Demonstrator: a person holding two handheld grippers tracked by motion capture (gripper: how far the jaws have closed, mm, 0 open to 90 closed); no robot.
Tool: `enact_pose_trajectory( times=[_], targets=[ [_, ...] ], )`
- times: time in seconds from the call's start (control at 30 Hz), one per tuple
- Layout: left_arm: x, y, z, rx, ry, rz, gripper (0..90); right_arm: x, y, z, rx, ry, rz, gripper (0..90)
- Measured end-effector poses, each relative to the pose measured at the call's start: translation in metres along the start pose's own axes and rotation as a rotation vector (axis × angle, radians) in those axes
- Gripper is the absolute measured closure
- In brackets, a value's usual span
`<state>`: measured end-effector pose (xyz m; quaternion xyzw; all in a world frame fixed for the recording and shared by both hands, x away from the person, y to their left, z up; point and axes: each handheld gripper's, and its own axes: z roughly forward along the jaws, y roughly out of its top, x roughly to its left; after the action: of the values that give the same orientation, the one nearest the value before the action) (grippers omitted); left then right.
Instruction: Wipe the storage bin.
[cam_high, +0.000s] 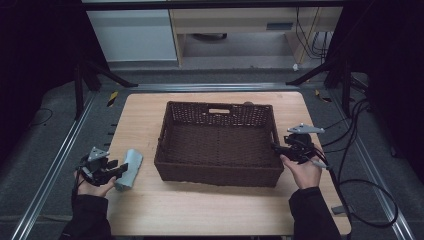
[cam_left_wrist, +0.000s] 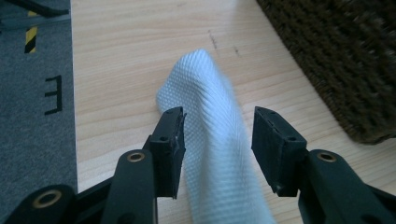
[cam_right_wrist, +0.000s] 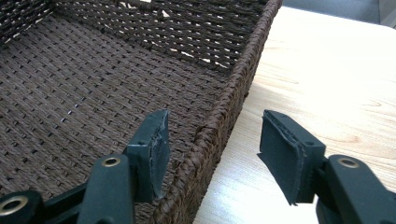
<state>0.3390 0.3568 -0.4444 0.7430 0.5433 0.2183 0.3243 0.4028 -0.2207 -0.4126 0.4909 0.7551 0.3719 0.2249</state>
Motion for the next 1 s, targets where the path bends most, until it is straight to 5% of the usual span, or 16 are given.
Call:
enact_pose_trajectory(
  times=[0.53,1.0],
  targets=[
    [-0.016,0.027,-0.008,-0.038,-0.071,0.029,53.3,0.003,0.003,-0.001,0.013,0.033,-0.013,49.6],
    [-0.053,0.073,0.002,-0.070,-0.157,0.108,54.6,0.004,0.003,0.004,0.060,0.033,-0.031,62.3]
  ],
)
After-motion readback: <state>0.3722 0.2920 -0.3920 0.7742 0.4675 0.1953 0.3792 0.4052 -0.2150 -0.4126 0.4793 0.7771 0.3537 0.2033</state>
